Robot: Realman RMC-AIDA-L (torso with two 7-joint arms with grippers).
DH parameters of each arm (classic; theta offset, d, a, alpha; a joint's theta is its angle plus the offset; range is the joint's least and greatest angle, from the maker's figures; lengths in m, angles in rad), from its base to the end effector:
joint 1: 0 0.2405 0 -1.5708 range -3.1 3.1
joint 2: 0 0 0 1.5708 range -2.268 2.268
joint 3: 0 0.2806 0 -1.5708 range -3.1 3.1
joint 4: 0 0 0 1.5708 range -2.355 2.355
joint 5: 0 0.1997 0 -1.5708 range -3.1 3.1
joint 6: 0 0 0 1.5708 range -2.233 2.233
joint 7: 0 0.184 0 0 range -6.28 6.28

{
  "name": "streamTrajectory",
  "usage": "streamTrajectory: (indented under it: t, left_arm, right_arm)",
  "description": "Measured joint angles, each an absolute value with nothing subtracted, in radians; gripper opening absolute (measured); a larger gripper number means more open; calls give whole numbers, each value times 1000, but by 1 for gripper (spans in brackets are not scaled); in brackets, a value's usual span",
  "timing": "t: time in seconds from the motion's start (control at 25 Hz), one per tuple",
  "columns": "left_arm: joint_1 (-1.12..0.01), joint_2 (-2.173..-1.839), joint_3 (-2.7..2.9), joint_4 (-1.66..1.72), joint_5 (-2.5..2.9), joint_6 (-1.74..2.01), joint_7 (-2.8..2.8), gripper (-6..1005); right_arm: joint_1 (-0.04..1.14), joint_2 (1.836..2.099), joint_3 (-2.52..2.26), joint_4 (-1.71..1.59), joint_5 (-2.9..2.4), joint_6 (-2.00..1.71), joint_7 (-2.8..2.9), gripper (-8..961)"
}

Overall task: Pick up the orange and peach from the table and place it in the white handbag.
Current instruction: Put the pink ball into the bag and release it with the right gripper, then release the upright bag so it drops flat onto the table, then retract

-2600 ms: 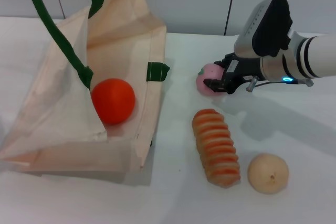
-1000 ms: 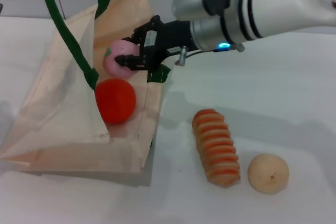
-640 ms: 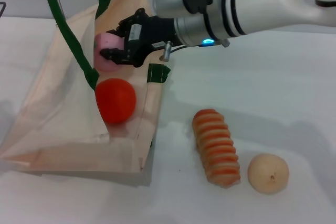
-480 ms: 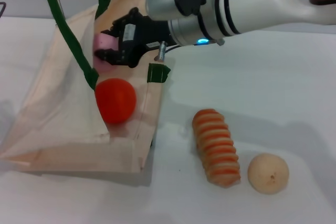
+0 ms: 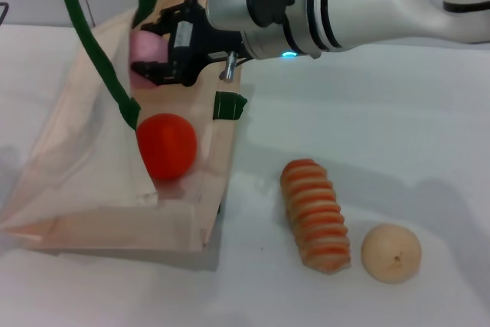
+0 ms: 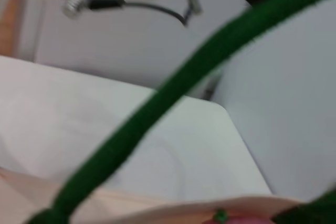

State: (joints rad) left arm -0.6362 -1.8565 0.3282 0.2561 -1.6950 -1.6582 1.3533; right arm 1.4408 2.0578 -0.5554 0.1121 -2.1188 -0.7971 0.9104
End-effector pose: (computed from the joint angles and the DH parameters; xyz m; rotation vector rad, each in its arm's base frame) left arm -0.2352 0.4152 0.1189 -1.9214 -1.0914 -1.7808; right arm 0.0198 0.4614 -0.1710 -2.8001 -0.2605 0.3220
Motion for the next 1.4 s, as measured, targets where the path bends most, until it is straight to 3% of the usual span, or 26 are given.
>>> streamTrajectory:
  t: [0.48,0.68,1.24,1.4]
  left_arm:
    - [-630,-1856,328,256,-1695,-1657,1355,121]
    - [-611,-1854,328,256,-1695,-1649,1356,123]
    - [-592,-1854,324,258,-1694,-1572,1359,127]
    - [-588,-1859,327,257,-1693,-1512,1370,243]
  right_arm:
    - [1448,2055,-548,136,-2119,-719,910,838]
    - [1425,2045,-521,145,-2117,-716,919,872]
    - [1174,2036,-269,-64,-2115,-738,923,893]
    - [1101,2036,-187,-122,-2111,-854,910,893]
